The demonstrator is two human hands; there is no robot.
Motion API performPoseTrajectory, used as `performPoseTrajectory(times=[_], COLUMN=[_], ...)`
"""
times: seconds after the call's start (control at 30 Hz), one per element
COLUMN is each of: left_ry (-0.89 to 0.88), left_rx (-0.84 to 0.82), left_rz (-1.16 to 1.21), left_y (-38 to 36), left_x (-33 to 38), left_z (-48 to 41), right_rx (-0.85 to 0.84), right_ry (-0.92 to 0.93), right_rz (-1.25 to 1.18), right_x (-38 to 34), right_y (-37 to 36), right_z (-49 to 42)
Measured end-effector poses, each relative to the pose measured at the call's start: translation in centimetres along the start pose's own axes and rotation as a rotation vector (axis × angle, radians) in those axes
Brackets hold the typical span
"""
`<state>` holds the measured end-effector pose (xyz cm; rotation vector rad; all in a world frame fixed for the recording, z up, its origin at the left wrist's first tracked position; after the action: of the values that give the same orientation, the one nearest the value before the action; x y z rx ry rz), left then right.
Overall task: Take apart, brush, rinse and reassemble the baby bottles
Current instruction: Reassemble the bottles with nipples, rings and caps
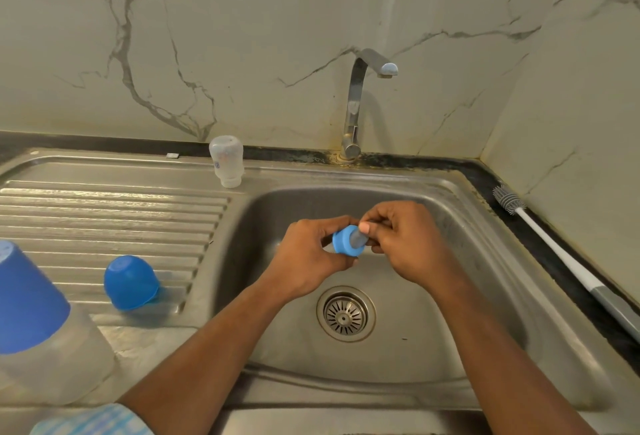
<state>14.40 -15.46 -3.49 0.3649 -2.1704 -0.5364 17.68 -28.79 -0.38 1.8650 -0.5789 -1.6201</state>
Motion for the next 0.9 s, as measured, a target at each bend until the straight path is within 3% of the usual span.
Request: performPoseTrajectory(times=[0.2,0.33,0.53,0.7,0.9], left_ry=[0.001,0.017,0.098,0.203,0.068], left_rx=[0.003,0.044,0.136,0.127,0.104], left_rz=[-0.021,-0.069,-0.124,-0.065,-0.004], left_y=[-0.2,0.3,1.2,1.0,0.7], left_x=[0.2,0.0,-1.1,-2.2,-0.7], left_z=[0.3,0.4,0.7,0.9,0.5], right_rx=[-0.161,-0.175,0.022,0.014,0.092], right_ry=[-0.075,-0.051,0.149,0.190,0.128], right_rz=[-0.158,-0.169,0.231,0.376,0.055], right_x=[1.1,1.0,-2.2,-3.0,-1.5], right_y=[-0.2,-0.6,-1.3,-2.2,-0.1], right_z=[-0.3,-0.2,1.1,1.6,0.5])
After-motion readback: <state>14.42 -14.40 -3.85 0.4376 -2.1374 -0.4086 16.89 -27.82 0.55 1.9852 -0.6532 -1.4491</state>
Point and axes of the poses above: each hand's wrist, its own z-axis away from the middle knuckle, its own y-axis out of the back of the hand, x = y × z, the point moved 8 cm from there along -z, towards the middle knuckle, and after that the axes turned 14 degrees about -y, right-handed, at the moved point
